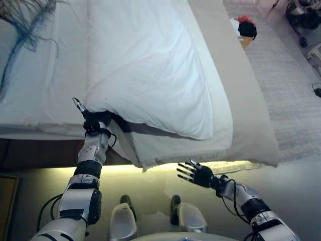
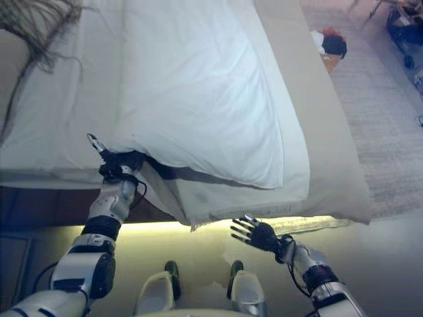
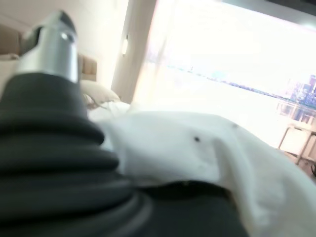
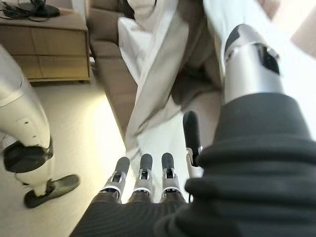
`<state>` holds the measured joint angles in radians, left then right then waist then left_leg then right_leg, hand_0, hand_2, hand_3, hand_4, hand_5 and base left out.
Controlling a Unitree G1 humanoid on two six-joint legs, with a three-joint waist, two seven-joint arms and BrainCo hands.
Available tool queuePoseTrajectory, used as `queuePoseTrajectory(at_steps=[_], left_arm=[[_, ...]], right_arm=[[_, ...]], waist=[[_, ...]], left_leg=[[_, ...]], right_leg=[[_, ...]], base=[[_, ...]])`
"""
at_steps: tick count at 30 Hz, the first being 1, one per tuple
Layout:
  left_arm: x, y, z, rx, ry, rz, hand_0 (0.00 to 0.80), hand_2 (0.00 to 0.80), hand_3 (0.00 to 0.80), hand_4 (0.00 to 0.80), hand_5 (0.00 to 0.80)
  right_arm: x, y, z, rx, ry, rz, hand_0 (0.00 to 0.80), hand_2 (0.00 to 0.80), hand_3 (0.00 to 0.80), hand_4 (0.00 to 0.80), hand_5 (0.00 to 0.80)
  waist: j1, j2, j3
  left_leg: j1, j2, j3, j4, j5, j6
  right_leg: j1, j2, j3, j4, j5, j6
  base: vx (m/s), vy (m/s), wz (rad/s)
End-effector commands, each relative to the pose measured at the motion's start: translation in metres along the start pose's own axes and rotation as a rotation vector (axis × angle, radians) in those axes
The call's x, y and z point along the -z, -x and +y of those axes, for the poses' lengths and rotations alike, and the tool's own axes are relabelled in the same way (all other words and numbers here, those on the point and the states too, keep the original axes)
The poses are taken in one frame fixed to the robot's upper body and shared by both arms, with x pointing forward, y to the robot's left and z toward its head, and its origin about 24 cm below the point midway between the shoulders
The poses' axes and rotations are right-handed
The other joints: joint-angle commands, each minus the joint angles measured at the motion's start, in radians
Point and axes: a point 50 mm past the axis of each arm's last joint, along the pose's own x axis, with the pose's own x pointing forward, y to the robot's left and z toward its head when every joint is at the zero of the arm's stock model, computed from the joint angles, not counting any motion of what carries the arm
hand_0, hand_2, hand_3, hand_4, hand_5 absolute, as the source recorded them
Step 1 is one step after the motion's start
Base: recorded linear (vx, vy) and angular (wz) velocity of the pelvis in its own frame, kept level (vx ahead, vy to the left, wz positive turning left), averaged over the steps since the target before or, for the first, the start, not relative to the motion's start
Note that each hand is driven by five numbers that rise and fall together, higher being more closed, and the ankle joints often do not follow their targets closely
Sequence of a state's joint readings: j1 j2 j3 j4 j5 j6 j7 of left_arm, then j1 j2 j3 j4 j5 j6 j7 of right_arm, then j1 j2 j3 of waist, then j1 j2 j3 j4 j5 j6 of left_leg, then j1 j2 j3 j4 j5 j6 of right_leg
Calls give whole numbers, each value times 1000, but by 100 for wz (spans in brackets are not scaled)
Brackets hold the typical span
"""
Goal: Make the bed neatly
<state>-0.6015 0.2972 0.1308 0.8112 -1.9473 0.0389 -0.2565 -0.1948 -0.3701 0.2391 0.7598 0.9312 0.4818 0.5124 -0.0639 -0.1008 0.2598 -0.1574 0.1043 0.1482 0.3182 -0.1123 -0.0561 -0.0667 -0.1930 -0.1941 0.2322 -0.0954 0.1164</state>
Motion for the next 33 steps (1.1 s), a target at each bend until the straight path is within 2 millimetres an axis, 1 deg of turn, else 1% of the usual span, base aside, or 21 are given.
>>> queuePoseTrajectory(at_steps=[1, 3, 4, 6, 9, 13, 15, 16, 20, 22, 25, 26, 27, 29, 32, 33], left_arm=[[-39, -13, -59, 296, -20, -91, 0, 0, 0, 0, 0], [-45, -14, -64, 307, -31, -99, 0, 0, 0, 0, 0], [-51, -13, -69, 315, -46, -98, 0, 0, 0, 0, 0], [-57, -9, -71, 322, -60, -82, 0, 0, 0, 0, 0], [-66, -1, -66, 308, -84, -59, 0, 0, 0, 0, 0], [-73, 12, -57, 308, -167, -49, 0, 0, 0, 0, 0], [-83, 27, -52, 347, -191, -71, 0, 0, 0, 0, 0], [-87, 31, -51, 359, -196, -94, 0, 0, 0, 0, 0], [-104, 47, -57, 418, -231, -179, 0, 0, 0, 0, 0], [-110, 51, -59, 430, -255, -192, 0, 0, 0, 0, 0], [-137, 64, -67, 459, -289, -255, 0, 0, 0, 0, 0], [-142, 66, -69, 461, -288, -268, 0, 0, 0, 0, 0], [-152, 71, -72, 464, -287, -301, 0, 0, 0, 0, 0], [-163, 76, -76, 457, -297, -329, 0, 0, 0, 0, 0], [-181, 83, -81, 409, -357, -365, 0, 0, 0, 0, 0], [-195, 89, -88, 402, -378, -399, 0, 0, 0, 0, 0]], right_arm=[[13, 8, -15, 13, -49, -49, 0, 0, 0, 0, 0], [12, 8, -17, 15, -46, -60, 0, 0, 0, 0, 0], [13, 9, -18, 22, -56, -67, 0, 0, 0, 0, 0], [15, 9, -20, 23, -65, -77, 0, 0, 0, 0, 0], [18, 11, -24, 26, -65, -78, 0, 0, 0, 0, 0], [23, 16, -29, 46, -67, -71, 0, 0, 0, 0, 0], [29, 21, -36, 74, -89, -79, 0, 0, 0, 0, 0], [31, 22, -37, 80, -96, -78, 0, 0, 0, 0, 0], [37, 24, -39, 87, -113, -74, 0, 0, 0, 0, 0], [37, 23, -38, 79, -116, -80, 0, 0, 0, 0, 0], [31, 22, -34, 67, -117, -106, 0, 0, 0, 0, 0], [30, 21, -34, 68, -115, -106, 0, 0, 0, 0, 0], [29, 22, -34, 73, -111, -105, 0, 0, 0, 0, 0], [28, 23, -35, 80, -109, -104, 0, 0, 0, 0, 0], [25, 24, -37, 94, -111, -108, 0, 0, 0, 0, 0], [22, 27, -40, 103, -108, -109, 0, 0, 0, 0, 0]], waist=[[53, 27, -115], [60, 34, -125], [67, 41, -135], [78, 51, -154], [98, 59, -178], [118, 64, -183], [141, 61, -174], [146, 59, -171], [177, 46, -162], [185, 41, -163], [206, 42, -168], [208, 44, -169], [214, 47, -172], [221, 51, -175], [234, 53, -175], [241, 55, -174]], left_leg=[[49, 13, -67, -100, 18, -28], [58, 8, -70, -120, 31, -27], [72, 7, -72, -137, 35, -27], [88, 1, -76, -162, 43, -25], [107, -8, -80, -185, 46, -23], [125, -15, -88, -185, 36, -18], [129, -14, -99, -175, 26, -13], [130, -14, -103, -174, 24, -12], [133, -15, -116, -184, 24, -12], [133, -15, -119, -188, 26, -14], [133, -17, -121, -193, 28, -14], [132, -18, -122, -193, 28, -13], [131, -20, -123, -193, 28, -13], [132, -23, -124, -193, 27, -12], [132, -27, -129, -190, 23, -10], [132, -27, -129, -187, 23, -10]], right_leg=[[-19, -67, -21, 26, -9, 34], [-5, -71, -26, 4, 8, 36], [9, -74, -31, -11, 15, 38], [25, -79, -36, -37, 33, 41], [51, -79, -45, -66, 42, 43], [70, -75, -57, -56, 26, 41], [74, -76, -68, -38, 11, 39], [76, -76, -72, -34, 8, 39], [87, -85, -90, -38, 16, 44], [95, -90, -99, -46, 27, 48], [105, -99, -114, -65, 43, 50], [106, -100, -116, -68, 44, 50], [108, -103, -118, -70, 46, 50], [112, -106, -122, -71, 48, 51], [115, -112, -131, -64, 57, 52], [116, -115, -136, -59, 61, 52]], base=[[3, 33, 18], [-6, 41, 19], [12, 49, 15], [40, 65, 8], [32, 68, 4], [23, 85, 13], [-8, 85, 0], [-30, 59, 8], [-54, 22, 12], [-49, -5, 5], [-75, 21, 9], [-74, 63, 16], [-50, 57, 13], [-40, 59, 6], [-27, 51, 0], [-21, 45, -1]])
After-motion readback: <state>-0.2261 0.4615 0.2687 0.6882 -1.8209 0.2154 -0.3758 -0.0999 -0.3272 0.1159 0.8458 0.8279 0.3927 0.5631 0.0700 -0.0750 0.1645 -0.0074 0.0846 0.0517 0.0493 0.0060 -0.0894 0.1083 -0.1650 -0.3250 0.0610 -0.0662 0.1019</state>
